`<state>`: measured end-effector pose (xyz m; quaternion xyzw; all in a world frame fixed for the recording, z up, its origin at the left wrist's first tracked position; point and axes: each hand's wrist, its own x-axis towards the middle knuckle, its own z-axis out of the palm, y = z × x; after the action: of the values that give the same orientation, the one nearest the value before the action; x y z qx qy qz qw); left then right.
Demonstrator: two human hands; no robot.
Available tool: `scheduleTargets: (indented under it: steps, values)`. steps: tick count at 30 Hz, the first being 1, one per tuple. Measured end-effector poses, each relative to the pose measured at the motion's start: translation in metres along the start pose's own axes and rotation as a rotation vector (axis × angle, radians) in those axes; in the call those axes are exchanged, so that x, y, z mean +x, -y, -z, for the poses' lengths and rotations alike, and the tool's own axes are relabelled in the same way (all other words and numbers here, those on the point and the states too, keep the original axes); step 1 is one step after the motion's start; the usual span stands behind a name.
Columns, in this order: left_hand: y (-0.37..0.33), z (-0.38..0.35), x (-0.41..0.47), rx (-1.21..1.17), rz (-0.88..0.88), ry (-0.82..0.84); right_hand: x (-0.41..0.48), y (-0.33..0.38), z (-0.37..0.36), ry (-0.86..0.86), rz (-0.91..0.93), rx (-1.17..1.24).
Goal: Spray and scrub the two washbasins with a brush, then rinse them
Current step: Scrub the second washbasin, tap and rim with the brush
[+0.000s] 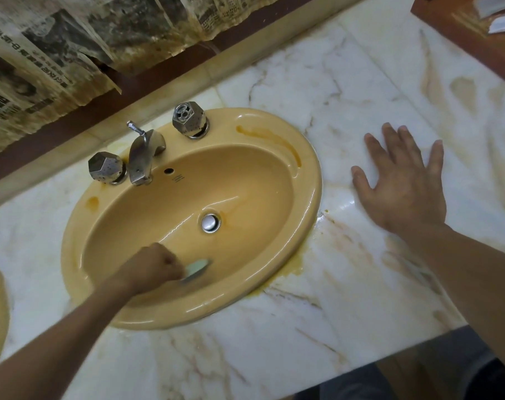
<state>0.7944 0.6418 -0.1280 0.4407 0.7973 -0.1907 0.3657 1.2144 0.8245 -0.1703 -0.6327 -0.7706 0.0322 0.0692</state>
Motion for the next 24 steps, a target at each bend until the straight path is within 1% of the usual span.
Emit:
scheduleTargets:
  steps: [2,3,5,7,9,11,12,14,16,17,22,24]
  values:
    - [-0.034,-0.030,0.010,-0.107,-0.100,-0.150,0.000,0.000,0.000,0.001,0.000,-0.003]
    - [-0.047,-0.040,0.013,-0.086,-0.134,-0.235,0.000,0.000,0.000,0.001,0.000,-0.003]
    - [-0.063,-0.048,0.021,0.024,-0.156,-0.362,0.000,-0.001,-0.001,0.005,-0.001,-0.006]
    - [-0.067,-0.039,0.033,0.128,-0.141,-0.417,0.000,-0.001,-0.001,0.004,-0.002,-0.005]
    - [-0.067,-0.023,0.046,0.184,-0.123,-0.468,0.001,-0.001,-0.001,0.001,-0.002,-0.004]
    - [-0.068,-0.007,0.057,0.182,-0.089,-0.480,0.001,0.000,-0.001,0.004,-0.002,0.000]
    - [-0.068,-0.001,0.062,0.157,-0.084,-0.450,0.001,0.000,0.000,0.006,-0.004,0.002]
    - [-0.068,0.004,0.066,0.085,-0.105,-0.334,0.001,0.000,0.000,0.010,-0.004,0.002]
    - [-0.069,0.002,0.063,0.110,-0.156,-0.237,0.001,0.000,0.000,0.011,-0.005,-0.001]
    - [-0.069,-0.001,0.061,0.147,-0.167,-0.227,0.001,0.000,0.000,0.014,-0.007,-0.004]
    - [-0.064,-0.004,0.062,0.161,-0.079,-0.451,0.001,0.001,0.001,0.023,-0.011,-0.004]
    - [-0.067,-0.006,0.063,0.136,-0.074,-0.454,0.001,0.001,0.001,0.026,-0.011,-0.005]
